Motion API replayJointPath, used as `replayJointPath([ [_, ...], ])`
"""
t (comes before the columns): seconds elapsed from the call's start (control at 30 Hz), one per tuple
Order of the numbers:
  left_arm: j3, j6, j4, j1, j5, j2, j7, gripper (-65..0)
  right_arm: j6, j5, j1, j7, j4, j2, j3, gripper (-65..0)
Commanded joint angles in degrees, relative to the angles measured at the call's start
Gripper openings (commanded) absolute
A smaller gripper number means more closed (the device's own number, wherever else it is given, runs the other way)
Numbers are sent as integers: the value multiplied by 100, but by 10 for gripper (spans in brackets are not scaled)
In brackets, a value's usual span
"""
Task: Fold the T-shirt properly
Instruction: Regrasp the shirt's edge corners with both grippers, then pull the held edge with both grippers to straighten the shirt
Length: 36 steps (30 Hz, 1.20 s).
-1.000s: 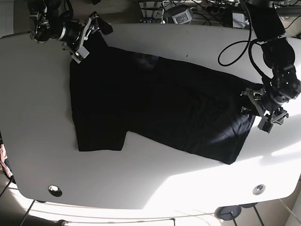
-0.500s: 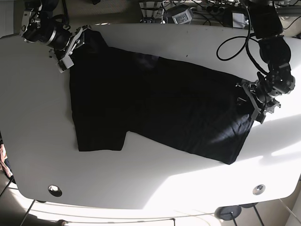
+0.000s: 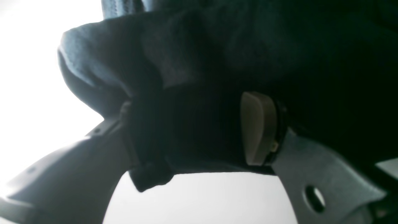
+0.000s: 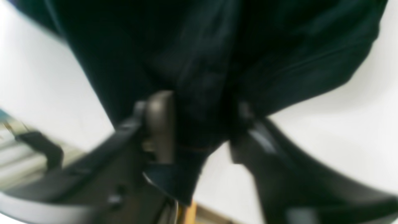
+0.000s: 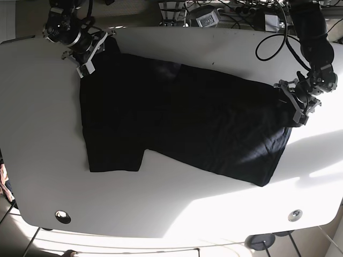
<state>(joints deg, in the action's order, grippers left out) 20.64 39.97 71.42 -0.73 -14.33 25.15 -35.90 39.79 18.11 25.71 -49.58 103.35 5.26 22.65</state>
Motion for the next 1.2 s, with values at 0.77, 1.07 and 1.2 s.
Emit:
replayJointPath([
  [0.77, 1500, 3, 3192, -2753, 285, -629, -1628, -261, 21, -127, 343, -224, 87, 1299, -2, -602],
  [1.07, 1500, 3, 4045, -2718, 285, -611, -1636, -258, 21, -110, 457, -224, 913, 1255, 104, -601],
  [1.2, 1465, 3, 4019, -2182, 285, -629, -1636, -257, 21, 664, 352, -224, 913, 1255, 605, -380],
])
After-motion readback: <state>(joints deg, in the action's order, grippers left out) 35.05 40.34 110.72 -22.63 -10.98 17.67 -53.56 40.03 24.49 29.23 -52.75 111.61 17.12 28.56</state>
